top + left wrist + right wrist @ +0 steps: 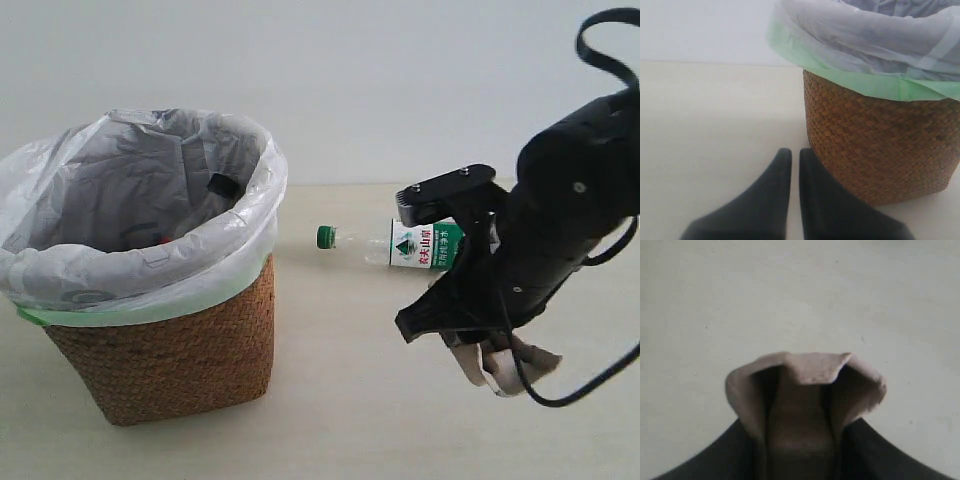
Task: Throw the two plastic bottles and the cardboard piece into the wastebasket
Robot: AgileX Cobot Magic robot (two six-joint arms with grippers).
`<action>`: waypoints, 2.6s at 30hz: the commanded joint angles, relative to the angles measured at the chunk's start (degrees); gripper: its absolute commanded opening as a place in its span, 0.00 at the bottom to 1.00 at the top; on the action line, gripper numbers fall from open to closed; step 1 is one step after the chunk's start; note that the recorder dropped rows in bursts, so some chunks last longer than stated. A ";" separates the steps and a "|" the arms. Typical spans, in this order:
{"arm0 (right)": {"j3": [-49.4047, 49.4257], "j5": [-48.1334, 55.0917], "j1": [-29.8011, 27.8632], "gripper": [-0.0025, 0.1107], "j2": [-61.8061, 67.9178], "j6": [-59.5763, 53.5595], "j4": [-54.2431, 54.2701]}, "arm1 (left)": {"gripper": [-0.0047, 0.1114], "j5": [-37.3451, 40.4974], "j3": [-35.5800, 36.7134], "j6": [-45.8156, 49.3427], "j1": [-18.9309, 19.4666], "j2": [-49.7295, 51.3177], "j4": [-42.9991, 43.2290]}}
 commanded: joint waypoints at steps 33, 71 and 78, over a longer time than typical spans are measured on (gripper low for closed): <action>-13.82 -5.02 0.42 0.10 -2.01 2.05 6.43 | 0.09 -0.17 0.17 -0.50 0.19 -0.14 0.11; -48.39 32.16 -10.00 0.48 14.72 -7.65 -18.76 | 0.09 -0.17 0.17 -0.50 0.19 -0.14 0.11; -48.39 29.83 -10.87 0.48 19.03 -22.03 -10.55 | 0.09 -0.17 0.17 -0.50 0.19 -0.14 0.11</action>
